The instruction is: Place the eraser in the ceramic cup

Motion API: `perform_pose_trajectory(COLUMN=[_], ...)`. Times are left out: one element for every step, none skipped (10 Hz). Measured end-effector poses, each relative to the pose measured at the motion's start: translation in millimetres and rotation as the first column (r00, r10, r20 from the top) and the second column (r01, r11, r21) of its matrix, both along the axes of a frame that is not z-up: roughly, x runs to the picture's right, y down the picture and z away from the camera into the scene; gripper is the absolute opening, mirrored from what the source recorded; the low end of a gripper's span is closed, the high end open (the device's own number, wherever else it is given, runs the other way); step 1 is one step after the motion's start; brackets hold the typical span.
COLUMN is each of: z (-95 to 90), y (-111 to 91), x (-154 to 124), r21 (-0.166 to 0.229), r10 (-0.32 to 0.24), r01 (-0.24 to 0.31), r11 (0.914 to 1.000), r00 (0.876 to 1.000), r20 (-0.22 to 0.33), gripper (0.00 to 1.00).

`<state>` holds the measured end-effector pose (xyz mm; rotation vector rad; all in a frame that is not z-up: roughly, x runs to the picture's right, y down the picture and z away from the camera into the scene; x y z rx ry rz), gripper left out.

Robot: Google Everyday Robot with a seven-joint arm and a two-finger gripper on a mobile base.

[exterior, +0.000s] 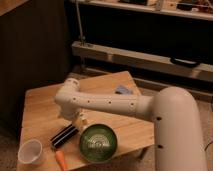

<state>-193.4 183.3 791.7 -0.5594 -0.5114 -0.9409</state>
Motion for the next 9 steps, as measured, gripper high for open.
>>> perform_pose_trajectory(z=[1.5, 3.3, 4.7, 5.4, 5.9, 6.4, 8.2, 10.9, 13.0], y=[3, 5, 6, 8, 9, 11, 14, 18, 21], x=[1, 2, 2, 1, -4, -9, -13, -13, -13], r21=[-0.001, -0.002, -0.003, -0.006, -0.009, -0.014, -0.023, -0.034, -0.043], r10=[-0.002, -0.001, 0.001, 0.001, -0.001, -0.006, -0.010, -0.011, -0.012], r01=[0.002, 0.001, -0.001, -0.001, 0.001, 0.006, 0.011, 0.012, 0.013], r11=[1.0000, 1.0000, 1.0000, 1.0000, 1.0000, 0.9999, 0.9997, 0.9993, 0.9990], r00=[1.000, 1.000, 1.000, 1.000, 1.000, 1.000, 1.000, 1.000, 1.000], r20=[-0.006, -0.010, -0.010, -0.008, -0.001, 0.009, 0.016, 0.017, 0.017], gripper=[0.80, 0.80, 0.80, 0.80, 0.80, 0.80, 0.80, 0.80, 0.80])
